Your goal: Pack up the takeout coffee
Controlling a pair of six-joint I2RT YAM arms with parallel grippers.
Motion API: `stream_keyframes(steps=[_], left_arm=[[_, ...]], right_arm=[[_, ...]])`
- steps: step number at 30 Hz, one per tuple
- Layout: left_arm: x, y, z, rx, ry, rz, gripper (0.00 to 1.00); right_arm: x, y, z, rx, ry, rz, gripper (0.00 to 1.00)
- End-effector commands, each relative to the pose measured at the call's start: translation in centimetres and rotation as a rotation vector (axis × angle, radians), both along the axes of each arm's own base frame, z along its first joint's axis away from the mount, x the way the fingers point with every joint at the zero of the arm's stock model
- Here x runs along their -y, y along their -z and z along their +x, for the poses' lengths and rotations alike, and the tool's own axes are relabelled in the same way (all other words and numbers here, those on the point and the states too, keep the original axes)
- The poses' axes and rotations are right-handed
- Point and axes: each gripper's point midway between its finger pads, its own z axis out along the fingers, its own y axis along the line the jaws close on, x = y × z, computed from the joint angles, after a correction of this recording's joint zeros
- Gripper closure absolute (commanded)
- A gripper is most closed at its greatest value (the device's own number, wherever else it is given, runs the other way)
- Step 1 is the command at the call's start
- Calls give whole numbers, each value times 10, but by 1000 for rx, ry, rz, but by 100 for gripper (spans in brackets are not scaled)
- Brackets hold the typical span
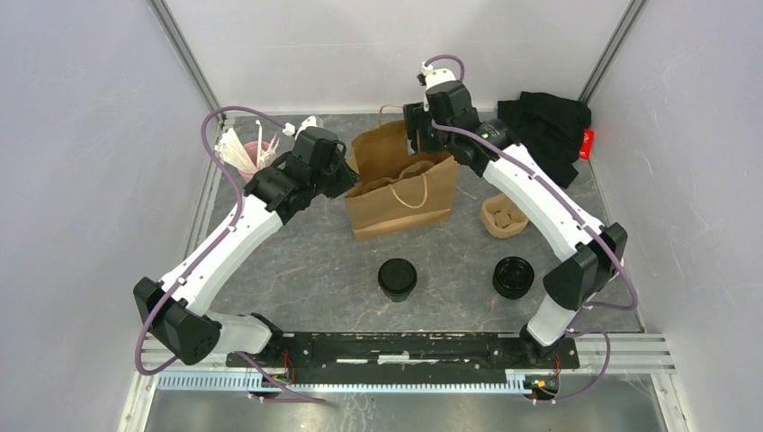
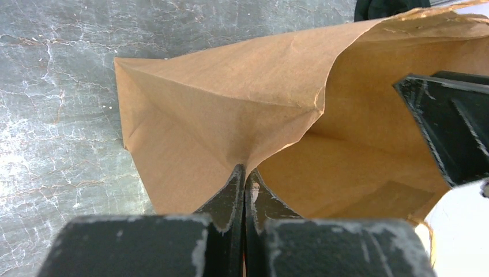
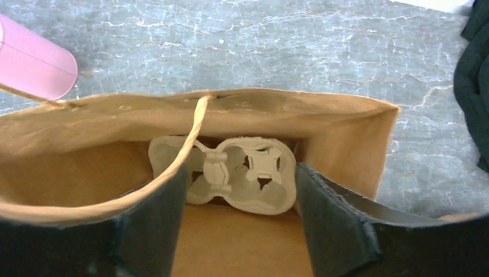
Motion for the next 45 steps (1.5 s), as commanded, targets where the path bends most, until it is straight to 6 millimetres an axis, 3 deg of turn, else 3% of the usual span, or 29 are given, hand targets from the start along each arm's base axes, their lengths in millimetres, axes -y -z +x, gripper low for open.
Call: stream_keyframes(steps=[1,7,9,11,14,17,20,27,31,37,42,45], left_arm=[[-5,2,0,-17,-25,16,98],[-7,-3,2,-11,-22,37,98],[-7,-5,3,-12,-22,41,98],[-6,-8,3,-11,-20,38,98],[-7,-10,4,-11,-24,39,98],[-6,-9,4,-27,-25,48,96],[-5,-8,5,-44,-22,61,96],[-6,-9,5,-50,-14,74,96],[-5,-9,5,-48,-4,78,96],[-2,-9,6,-52,9,80,97],[-2,-10,10,-40,2,84,98],[-2,-18,15,-5,-3,82,98]], right_arm=[[10,-50,-22,78,-31,-16,22],[-4,-112,-47,160,-180,98,11],[-1,-129,-57,204,-205,121,9],[17,-138,-58,240,-157,82,5],[55,-122,-48,232,-36,-68,2],[73,-112,-36,194,25,-119,2],[70,-106,-27,146,33,-99,2],[63,-47,-16,-40,25,-87,3],[63,-29,-7,-75,32,-133,10],[67,-6,10,-115,57,-196,42],[65,-6,15,-108,74,-182,68],[60,-17,22,-47,58,-157,82]])
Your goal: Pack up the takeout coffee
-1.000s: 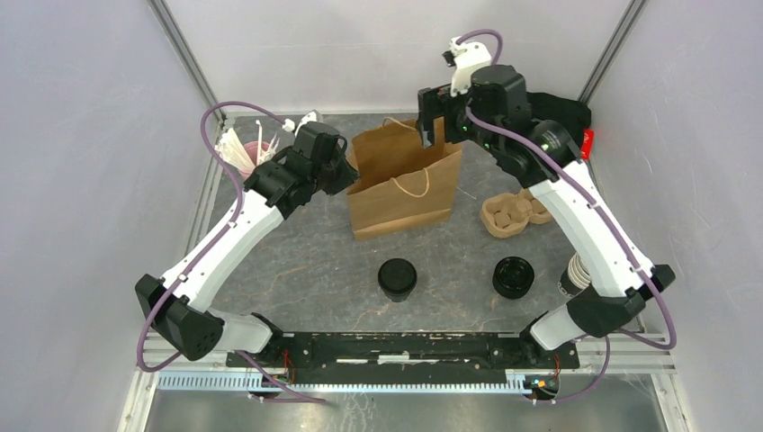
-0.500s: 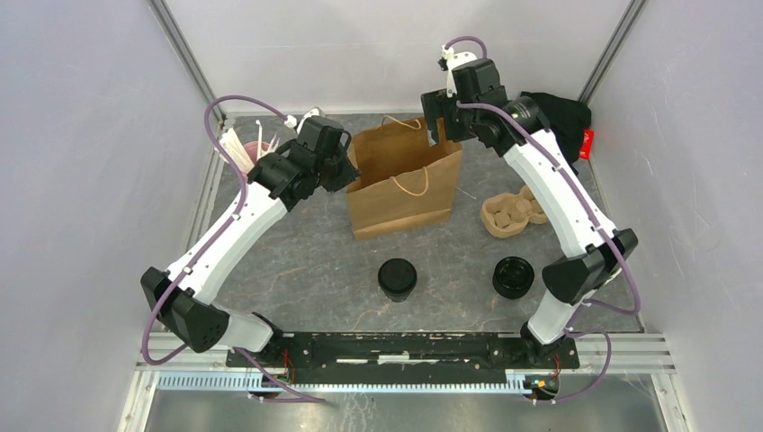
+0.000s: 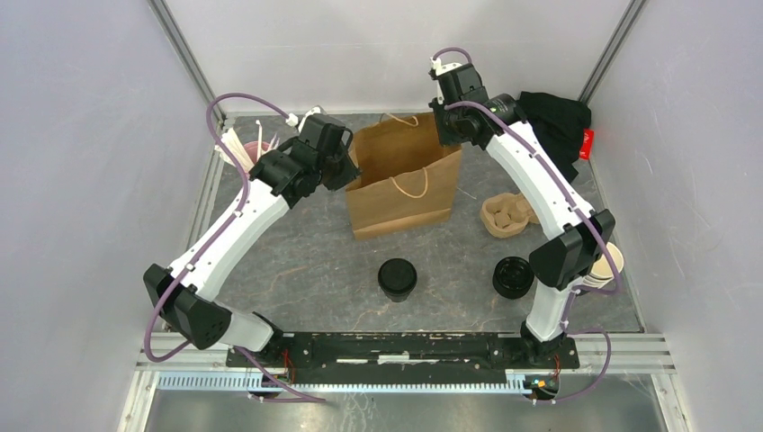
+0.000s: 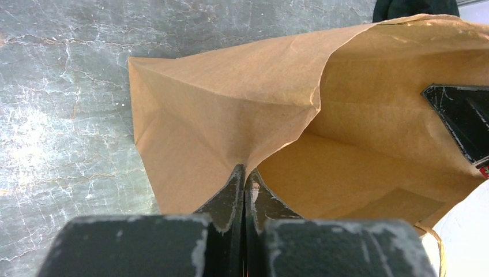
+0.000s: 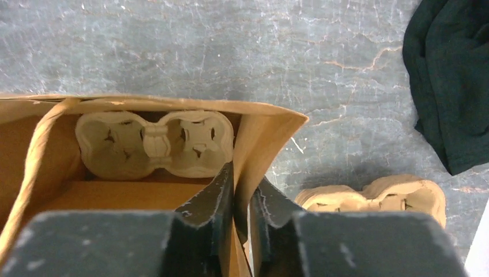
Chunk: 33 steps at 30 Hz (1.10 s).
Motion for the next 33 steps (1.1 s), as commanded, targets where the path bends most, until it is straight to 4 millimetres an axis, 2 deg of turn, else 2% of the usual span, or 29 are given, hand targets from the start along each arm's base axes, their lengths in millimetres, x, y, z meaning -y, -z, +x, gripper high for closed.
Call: stream_keyframes(steps=[1,3,7,11,12,14,16,19,22,28,31,33], left_arm=[[-2,-16,11,66,13,31,98],[-1,-32,19,120,12,24,98],[1,-71,36,289,16,11,98],[-8,-108,48,492,-23,-10,98],[-10,-114,47,540,-26,-18,98],[-16,-109,46,612,-45,-33,98],[-23,-110,39,708,-49,-48,98],[-31,-103,37,778,-79,-50,98],[-30,-102,33,808,-47,-28,98],[-36,-98,25,821,-51,-46,98],[-45,-88,23,743,-109,-49,98],[-54,-78,22,628,-178,-44,98]], right_arm=[[-1,-40,11,139,1,49,86],[-10,-64,16,212,-50,88,99],[-18,-114,16,405,-139,147,100],[-25,-146,8,650,-250,196,100],[-26,-159,2,730,-275,219,100],[-36,-173,-12,882,-379,256,100],[-40,-180,-20,989,-423,273,100],[-45,-185,-15,1015,-441,268,100],[-54,-188,-16,1030,-487,291,100],[-63,-169,-16,991,-529,304,100],[-56,-158,-11,912,-457,319,100],[-43,-148,-1,811,-340,304,100]])
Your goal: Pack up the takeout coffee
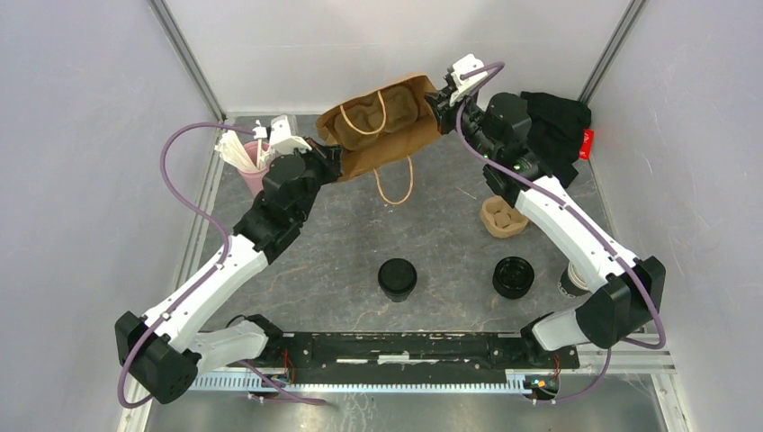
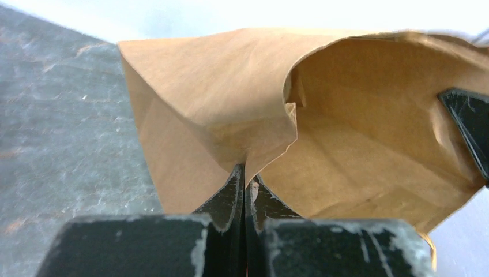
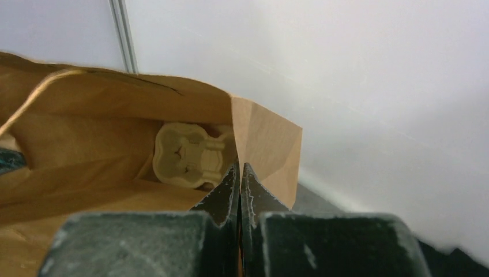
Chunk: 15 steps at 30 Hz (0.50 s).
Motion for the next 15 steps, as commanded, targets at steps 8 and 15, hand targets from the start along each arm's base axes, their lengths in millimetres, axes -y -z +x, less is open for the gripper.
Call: stream_keyframes(steps=[8,15], left_arm=[[-19,2,-16,-403,-178,-88,98],[-23,20,-8,-471,-204,-45,98]], right_arm=[[32,47,-11,-561,261,108,100],[38,103,-40,-742,371,65,97]])
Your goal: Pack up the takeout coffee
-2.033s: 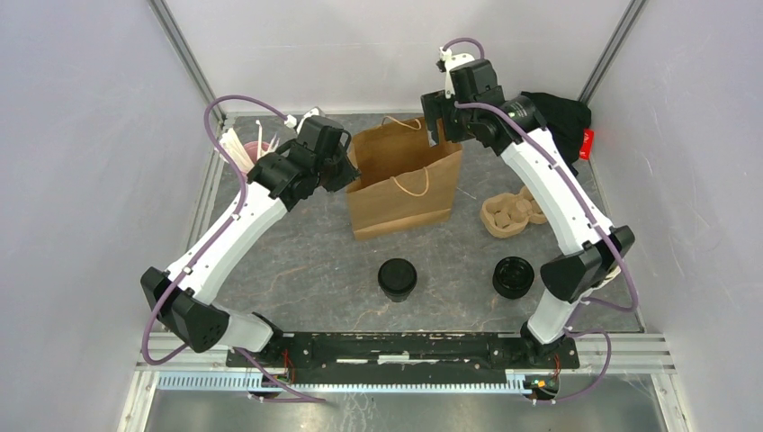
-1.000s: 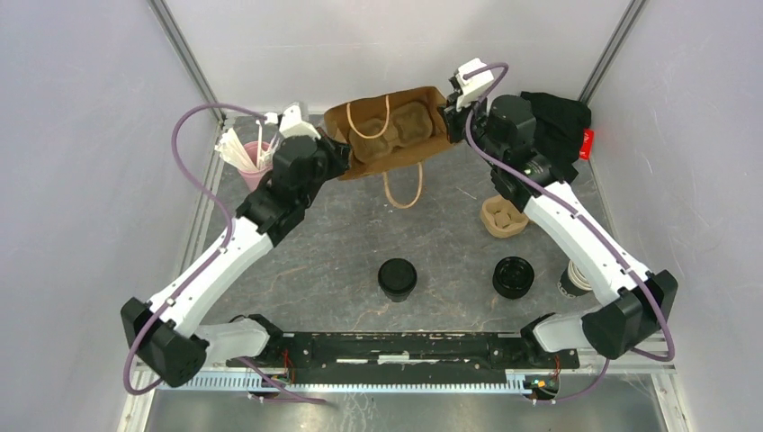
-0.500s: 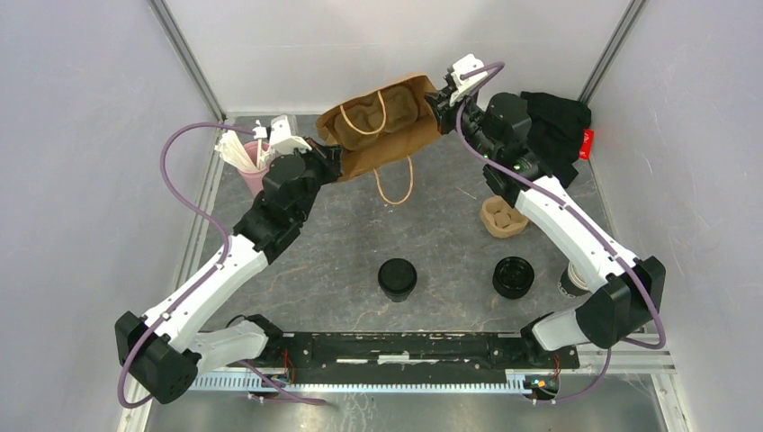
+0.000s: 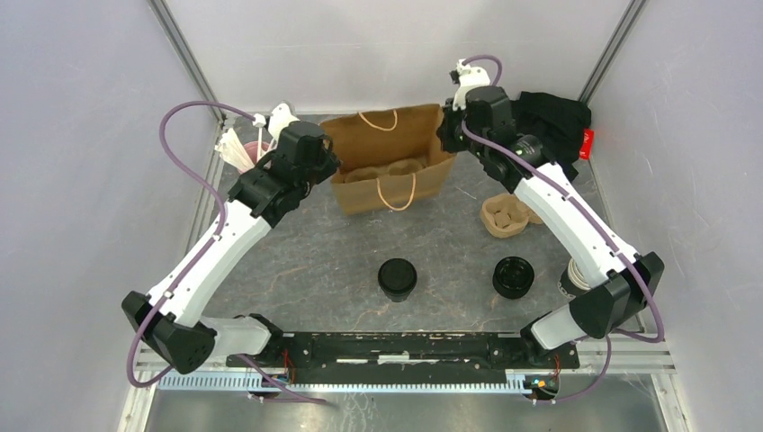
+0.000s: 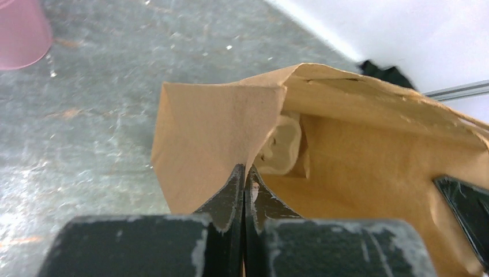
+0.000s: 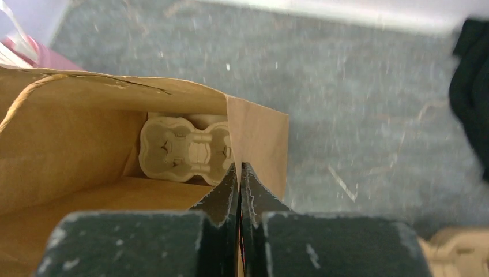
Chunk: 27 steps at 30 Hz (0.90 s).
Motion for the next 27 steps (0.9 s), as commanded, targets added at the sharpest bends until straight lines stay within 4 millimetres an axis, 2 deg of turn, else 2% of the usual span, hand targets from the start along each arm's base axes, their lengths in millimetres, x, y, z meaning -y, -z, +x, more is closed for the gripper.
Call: stream_keyframes(steps=[1,8,12,14,18,20,22,23,25,27], left_arm=[[-8,11,0,-82,-49,-3,98],[-11,36,-3,-141,-37,49,97],[-12,37,-4,-160,-29,67,87],[-12,35,-5,-163,-22,69,78],[-11,29,-8,-160,4,79,52],[-13,22,-12,-148,17,81,41],[-15,8,-18,-120,37,74,30],[-20,-13,-28,-65,60,68,18],[-24,-28,-36,-27,72,56,13],[-28,-41,-45,4,84,44,8]], right_arm=[[6,30,-30,-154,93,-20,96],[5,44,-53,-204,152,10,82],[7,46,-60,-208,139,13,61],[11,34,-61,-189,128,-21,47],[26,1,-69,-146,82,-132,19],[37,-17,-78,-108,58,-177,11],[49,-33,-93,-69,32,-199,4],[60,-45,-121,-33,-22,-181,2],[63,-40,-141,-45,-67,-149,2],[63,-21,-160,-88,-105,-124,2]])
